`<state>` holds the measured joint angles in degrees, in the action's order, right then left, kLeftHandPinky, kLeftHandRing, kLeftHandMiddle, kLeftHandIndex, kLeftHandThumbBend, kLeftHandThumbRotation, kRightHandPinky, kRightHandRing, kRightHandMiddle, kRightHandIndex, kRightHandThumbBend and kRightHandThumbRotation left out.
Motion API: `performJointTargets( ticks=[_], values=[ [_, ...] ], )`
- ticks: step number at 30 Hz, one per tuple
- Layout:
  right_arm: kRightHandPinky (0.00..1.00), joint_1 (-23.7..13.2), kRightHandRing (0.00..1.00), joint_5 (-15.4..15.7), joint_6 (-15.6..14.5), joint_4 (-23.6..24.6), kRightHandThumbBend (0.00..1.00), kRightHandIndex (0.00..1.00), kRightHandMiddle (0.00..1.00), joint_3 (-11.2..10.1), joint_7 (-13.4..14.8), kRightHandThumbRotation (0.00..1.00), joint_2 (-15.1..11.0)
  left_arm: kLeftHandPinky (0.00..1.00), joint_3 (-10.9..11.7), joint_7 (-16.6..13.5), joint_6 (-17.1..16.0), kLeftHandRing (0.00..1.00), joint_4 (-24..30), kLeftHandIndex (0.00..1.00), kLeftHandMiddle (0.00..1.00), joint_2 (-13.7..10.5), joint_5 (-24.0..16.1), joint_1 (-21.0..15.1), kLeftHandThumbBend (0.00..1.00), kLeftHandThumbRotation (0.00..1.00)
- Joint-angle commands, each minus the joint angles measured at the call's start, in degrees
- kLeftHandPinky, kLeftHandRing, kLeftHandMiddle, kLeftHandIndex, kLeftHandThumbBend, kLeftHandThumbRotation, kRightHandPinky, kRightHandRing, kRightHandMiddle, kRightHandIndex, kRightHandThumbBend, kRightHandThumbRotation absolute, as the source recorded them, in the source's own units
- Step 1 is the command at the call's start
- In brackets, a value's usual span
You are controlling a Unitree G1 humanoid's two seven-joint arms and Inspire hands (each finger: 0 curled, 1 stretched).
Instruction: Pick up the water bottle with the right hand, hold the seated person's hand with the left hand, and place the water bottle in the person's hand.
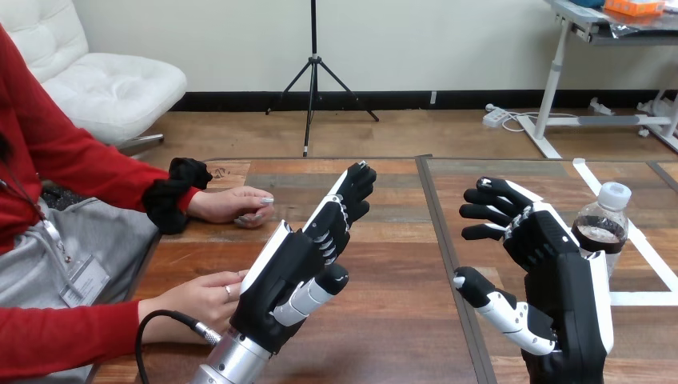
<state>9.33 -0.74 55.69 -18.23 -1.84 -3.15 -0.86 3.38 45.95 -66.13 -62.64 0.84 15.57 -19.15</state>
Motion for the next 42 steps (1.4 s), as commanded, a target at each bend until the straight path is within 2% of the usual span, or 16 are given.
performJointTargets(
  ticks=[1, 23, 42],
  values=[
    [0.58, -1.6, 0.69, -1.0, 0.8, 2.6, 1.00, 0.74, 0.72, 0.4, -0.4, 0.47, -0.1, 0.97, 0.5, -0.8, -1.1, 1.00, 1.9, 1.00, 1.00, -0.2, -0.3, -1.6, 1.00, 0.86],
    [0.58, -0.3, 0.69, -1.1, 0.8, 4.1, 1.00, 0.73, 0.73, 0.1, -0.9, 0.43, -0.2, 0.98, 0.5, -0.1, -1.1, 1.00, 2.0, 1.00, 1.00, -0.1, 0.2, -1.4, 1.00, 0.85],
    [0.58, 1.2, 0.67, -0.5, 0.7, 6.5, 1.00, 0.73, 0.70, -0.7, -0.5, 0.43, -0.3, 0.98, 0.4, -1.0, -1.7, 1.00, 1.9, 1.00, 1.00, -0.1, -0.6, -1.3, 1.00, 0.85]
  ],
)
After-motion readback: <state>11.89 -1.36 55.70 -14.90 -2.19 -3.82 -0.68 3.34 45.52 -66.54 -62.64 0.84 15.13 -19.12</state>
